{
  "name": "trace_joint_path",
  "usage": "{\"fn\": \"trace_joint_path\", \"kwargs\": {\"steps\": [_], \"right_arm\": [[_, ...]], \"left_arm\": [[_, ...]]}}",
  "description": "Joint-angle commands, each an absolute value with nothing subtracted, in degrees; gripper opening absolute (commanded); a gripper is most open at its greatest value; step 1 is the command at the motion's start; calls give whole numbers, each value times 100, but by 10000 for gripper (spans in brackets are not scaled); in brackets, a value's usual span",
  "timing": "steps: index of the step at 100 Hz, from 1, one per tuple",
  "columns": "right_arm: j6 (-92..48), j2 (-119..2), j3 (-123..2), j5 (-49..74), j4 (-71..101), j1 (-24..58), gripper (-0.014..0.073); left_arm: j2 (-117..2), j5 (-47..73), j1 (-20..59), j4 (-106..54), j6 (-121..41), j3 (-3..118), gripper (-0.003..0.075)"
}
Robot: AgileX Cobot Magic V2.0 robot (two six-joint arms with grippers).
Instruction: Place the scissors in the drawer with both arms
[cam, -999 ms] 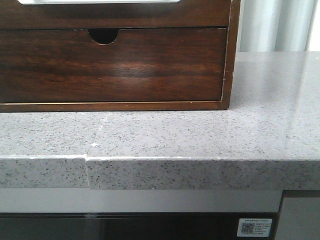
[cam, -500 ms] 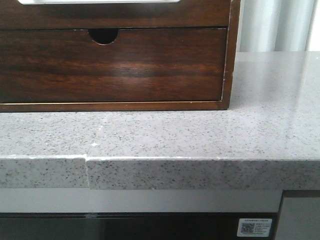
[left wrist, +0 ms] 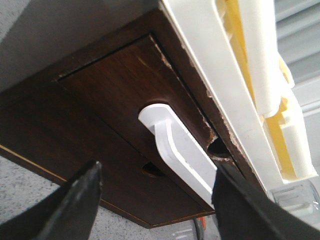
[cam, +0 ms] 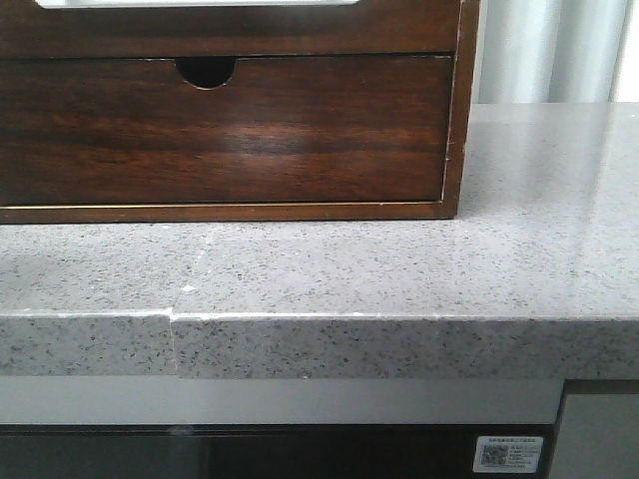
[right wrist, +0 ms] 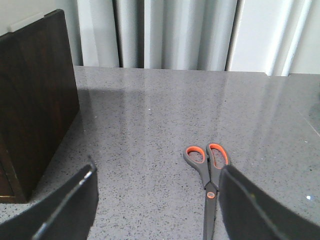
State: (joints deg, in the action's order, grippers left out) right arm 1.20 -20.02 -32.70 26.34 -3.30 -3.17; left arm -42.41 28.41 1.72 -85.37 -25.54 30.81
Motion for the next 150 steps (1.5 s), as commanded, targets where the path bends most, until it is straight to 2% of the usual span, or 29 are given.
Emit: {"fn": "trace_joint_path", "kwargs": {"steps": [1, 18, 49, 92, 122, 129, 150], "right_arm": [[118, -2101, -3454, 2151, -342, -323, 462], [118, -2101, -3454, 2147, -342, -323, 462], [118, -2101, -3454, 2147, -342, -323, 462], [118, -2101, -3454, 2147, -342, -323, 462], [118, -2101, -3454, 2147, -342, -323, 462], [118, -2101, -3454, 2147, -342, -323, 462], [118, -2101, -3454, 2147, -342, -323, 462]], "left_arm": [[-4597, 3103, 157, -9555, -3360, 3265, 402], [-5308, 3944, 157, -10694, -4442, 3265, 386], [-6421, 5020, 157, -10704, -4778, 3706, 386], [-7140, 5494, 157, -10704, -4901, 4403, 386], [-7313, 5766, 157, -10704, -4942, 4458, 385], [-7313, 5766, 157, -10704, -4954, 4458, 364], [-7313, 5732, 157, -10704, -4966, 4458, 220]]}}
